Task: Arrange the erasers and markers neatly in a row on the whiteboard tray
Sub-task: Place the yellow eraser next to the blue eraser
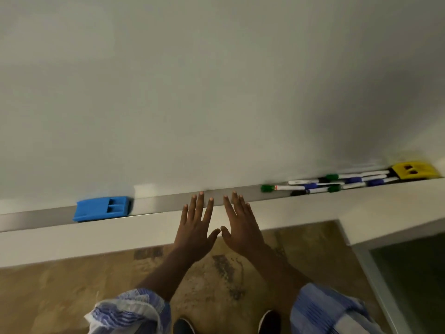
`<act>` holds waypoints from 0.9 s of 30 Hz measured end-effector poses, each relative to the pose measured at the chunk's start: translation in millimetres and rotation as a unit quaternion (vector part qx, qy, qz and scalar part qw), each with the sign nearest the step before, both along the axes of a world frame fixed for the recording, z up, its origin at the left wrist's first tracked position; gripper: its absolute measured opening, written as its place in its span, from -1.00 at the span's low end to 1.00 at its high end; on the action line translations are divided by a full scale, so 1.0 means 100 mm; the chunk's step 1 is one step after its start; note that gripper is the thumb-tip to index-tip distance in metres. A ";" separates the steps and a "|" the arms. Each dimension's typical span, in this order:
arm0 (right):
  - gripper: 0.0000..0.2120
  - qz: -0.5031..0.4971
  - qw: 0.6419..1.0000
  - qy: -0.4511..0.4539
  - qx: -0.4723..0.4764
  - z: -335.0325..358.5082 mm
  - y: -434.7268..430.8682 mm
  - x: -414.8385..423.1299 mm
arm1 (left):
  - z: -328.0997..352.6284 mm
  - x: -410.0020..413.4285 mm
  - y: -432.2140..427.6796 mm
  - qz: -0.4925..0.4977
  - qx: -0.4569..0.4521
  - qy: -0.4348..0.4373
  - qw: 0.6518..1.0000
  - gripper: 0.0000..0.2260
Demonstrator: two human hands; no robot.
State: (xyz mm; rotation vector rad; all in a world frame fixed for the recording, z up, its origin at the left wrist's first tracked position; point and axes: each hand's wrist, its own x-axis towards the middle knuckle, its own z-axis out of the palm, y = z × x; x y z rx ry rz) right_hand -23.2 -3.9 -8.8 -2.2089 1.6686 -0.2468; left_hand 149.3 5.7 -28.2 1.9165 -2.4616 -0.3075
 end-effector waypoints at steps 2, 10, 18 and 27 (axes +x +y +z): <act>-0.24 -0.009 1.000 -0.005 -0.008 0.03 -0.02 -0.35 | 0.00 -0.34 -0.08 -0.013 0.005 -0.007 1.000 -0.22; -0.29 -0.049 0.998 -0.015 -0.048 0.14 -0.18 -1.49 | -0.03 -1.52 -0.31 -0.096 -0.022 -0.008 0.995 -0.17; -0.31 -0.170 0.982 -0.031 -0.080 0.20 -0.41 -2.54 | -0.12 -2.27 -0.53 -0.172 -0.035 -0.024 0.984 -0.17; -0.39 -0.371 0.924 -0.006 -0.096 0.38 -0.98 -4.09 | -0.28 -2.38 -0.65 -0.188 -0.045 -0.041 0.980 -0.15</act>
